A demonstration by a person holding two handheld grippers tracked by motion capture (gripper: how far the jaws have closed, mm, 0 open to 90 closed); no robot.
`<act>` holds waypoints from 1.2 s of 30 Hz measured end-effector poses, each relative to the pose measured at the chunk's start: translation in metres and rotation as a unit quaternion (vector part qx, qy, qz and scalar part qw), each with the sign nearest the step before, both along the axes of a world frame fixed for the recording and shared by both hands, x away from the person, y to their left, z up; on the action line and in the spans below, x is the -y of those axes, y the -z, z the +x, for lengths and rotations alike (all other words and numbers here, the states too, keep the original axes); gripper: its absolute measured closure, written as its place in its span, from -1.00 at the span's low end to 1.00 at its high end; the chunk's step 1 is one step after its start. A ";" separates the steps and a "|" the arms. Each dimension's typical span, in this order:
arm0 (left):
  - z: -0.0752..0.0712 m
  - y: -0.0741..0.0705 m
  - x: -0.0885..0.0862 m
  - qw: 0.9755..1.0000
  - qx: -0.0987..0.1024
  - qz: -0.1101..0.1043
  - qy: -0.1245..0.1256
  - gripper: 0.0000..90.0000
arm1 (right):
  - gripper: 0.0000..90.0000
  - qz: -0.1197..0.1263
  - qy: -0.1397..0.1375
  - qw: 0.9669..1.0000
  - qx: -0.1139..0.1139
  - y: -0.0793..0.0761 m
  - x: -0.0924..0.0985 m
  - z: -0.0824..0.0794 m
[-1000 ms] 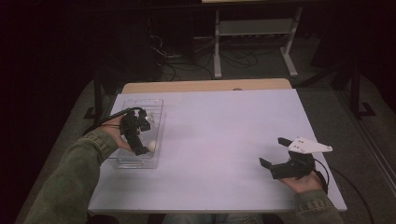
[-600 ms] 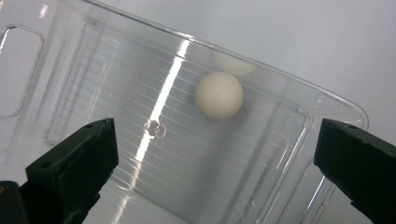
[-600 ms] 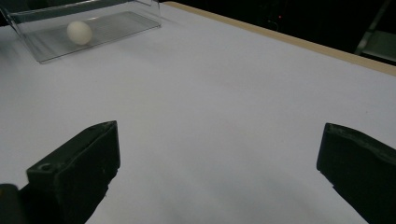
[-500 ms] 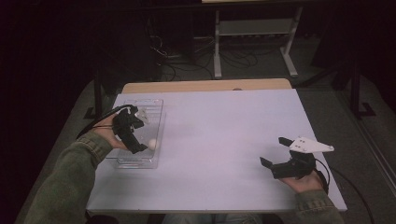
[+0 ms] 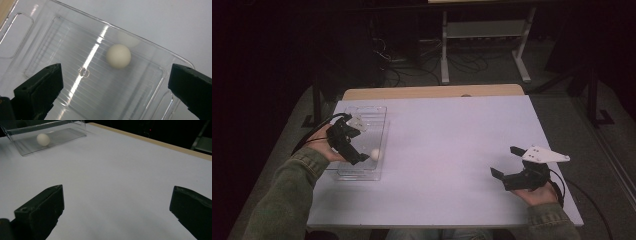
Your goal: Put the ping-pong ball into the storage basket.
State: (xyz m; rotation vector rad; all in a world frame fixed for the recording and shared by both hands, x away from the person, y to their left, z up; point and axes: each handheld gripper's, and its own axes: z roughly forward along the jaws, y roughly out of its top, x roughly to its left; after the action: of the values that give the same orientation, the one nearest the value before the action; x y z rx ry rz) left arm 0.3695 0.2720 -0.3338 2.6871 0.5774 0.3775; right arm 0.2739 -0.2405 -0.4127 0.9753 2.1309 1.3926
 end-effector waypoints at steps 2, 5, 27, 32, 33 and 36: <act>-0.001 0.002 -0.001 1.000 0.001 -0.006 0.001 -1.00 | -1.00 0.000 0.000 1.000 0.000 0.000 0.000 0.000; -0.003 0.002 -0.002 1.000 0.006 -0.014 0.000 -1.00 | -1.00 -0.003 -0.002 1.000 -0.001 0.000 -0.001 0.000; -0.021 -0.001 -0.032 0.992 0.060 -0.093 -0.054 -1.00 | -1.00 -0.003 0.001 1.000 0.001 -0.001 -0.001 -0.001; -0.025 -0.003 -0.038 0.989 0.074 -0.112 -0.066 -1.00 | -1.00 -0.004 0.000 1.000 0.003 -0.001 -0.001 -0.001; -0.025 -0.003 -0.039 0.989 0.075 -0.112 -0.068 -1.00 | -1.00 -0.004 0.000 1.000 0.003 -0.001 -0.001 -0.001; -0.029 -0.003 -0.040 0.987 0.083 -0.120 -0.070 -1.00 | -1.00 -0.003 0.000 1.000 0.002 -0.001 -0.001 -0.001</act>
State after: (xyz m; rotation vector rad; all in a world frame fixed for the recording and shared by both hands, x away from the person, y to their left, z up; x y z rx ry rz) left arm 0.3408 0.3117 -0.3312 2.3656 0.7152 0.5288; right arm 0.2730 -0.2397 -0.4117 0.9699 2.1309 1.3848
